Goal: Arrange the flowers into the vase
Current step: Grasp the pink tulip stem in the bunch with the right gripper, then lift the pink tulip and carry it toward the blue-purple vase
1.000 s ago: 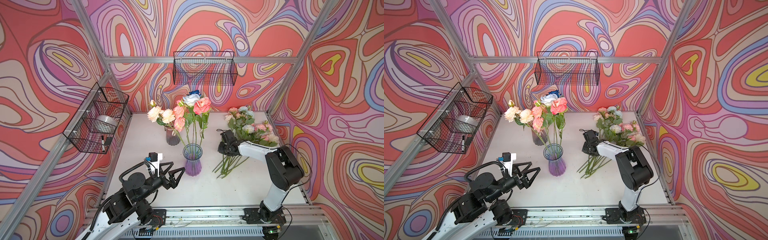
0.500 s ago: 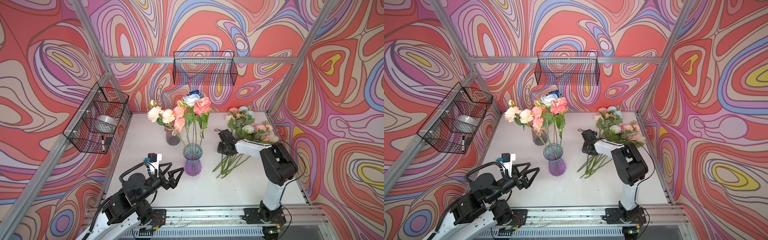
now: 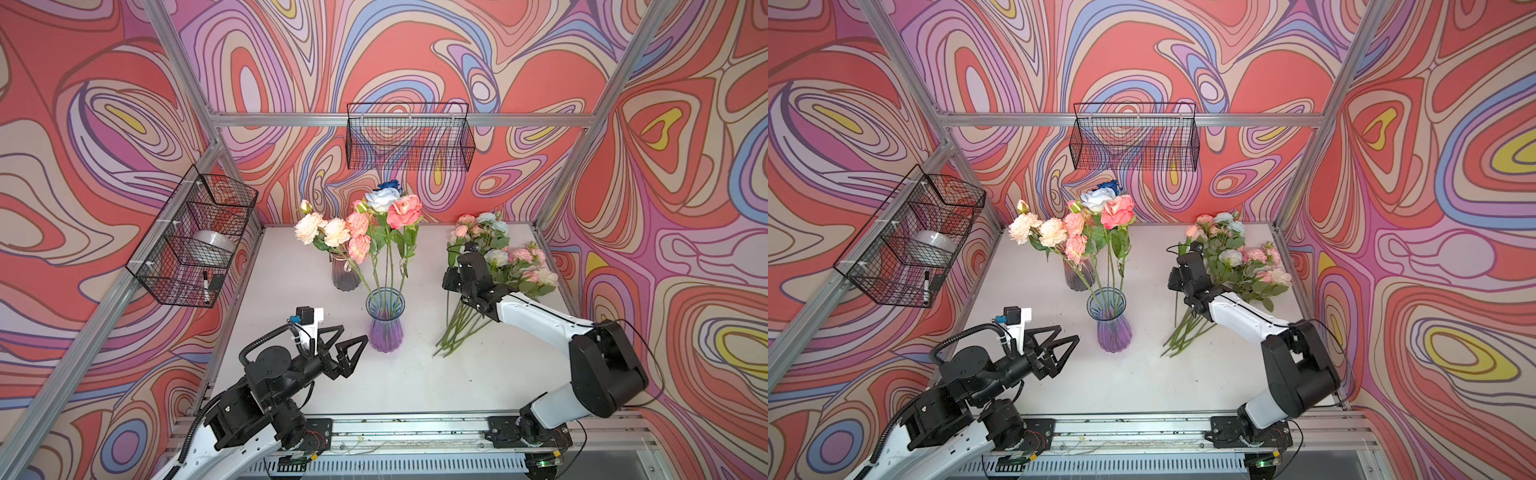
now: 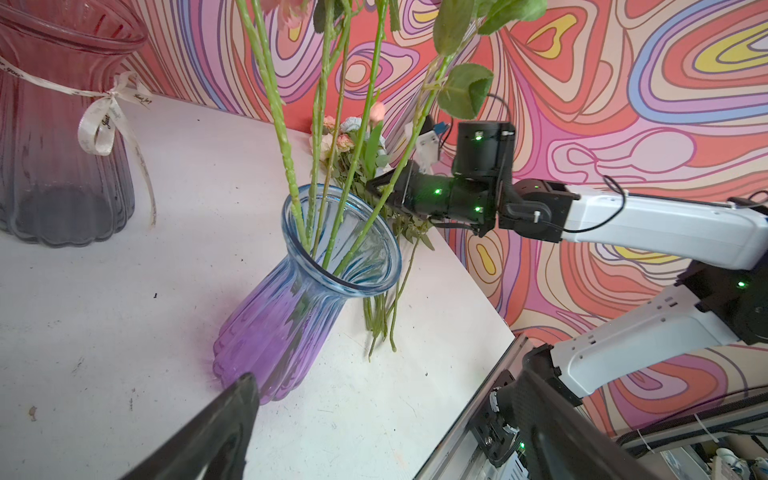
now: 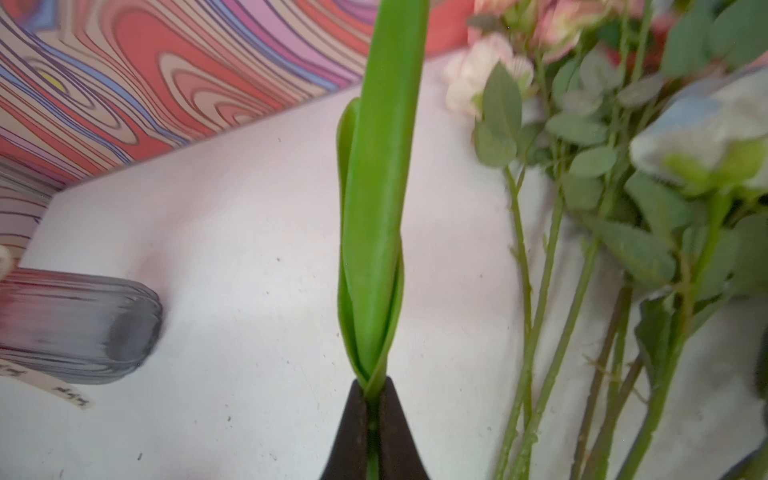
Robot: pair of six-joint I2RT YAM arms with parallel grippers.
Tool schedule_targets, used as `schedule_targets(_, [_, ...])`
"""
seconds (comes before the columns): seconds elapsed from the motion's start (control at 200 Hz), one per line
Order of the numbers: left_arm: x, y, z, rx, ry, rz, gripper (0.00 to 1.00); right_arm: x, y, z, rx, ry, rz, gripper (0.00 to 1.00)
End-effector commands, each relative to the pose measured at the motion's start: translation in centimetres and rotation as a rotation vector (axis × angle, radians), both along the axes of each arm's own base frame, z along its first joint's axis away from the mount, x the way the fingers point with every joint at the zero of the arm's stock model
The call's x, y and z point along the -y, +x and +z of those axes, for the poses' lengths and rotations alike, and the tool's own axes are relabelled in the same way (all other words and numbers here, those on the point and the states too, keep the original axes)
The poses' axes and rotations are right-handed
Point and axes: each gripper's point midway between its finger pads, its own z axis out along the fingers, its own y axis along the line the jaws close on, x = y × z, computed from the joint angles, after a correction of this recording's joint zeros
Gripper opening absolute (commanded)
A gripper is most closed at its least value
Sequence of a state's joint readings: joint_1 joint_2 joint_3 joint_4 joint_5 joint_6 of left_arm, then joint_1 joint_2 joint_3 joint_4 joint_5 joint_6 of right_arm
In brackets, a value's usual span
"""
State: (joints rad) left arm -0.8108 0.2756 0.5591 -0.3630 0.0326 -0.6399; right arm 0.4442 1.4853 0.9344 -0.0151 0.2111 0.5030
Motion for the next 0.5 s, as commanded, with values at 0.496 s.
schedule_targets(0.496, [0.4,-0.3,3.3,0.06,-0.032,-0.03,0.98,-0.9,-12.6,20.5,0.549,0.263,0.284,0.0])
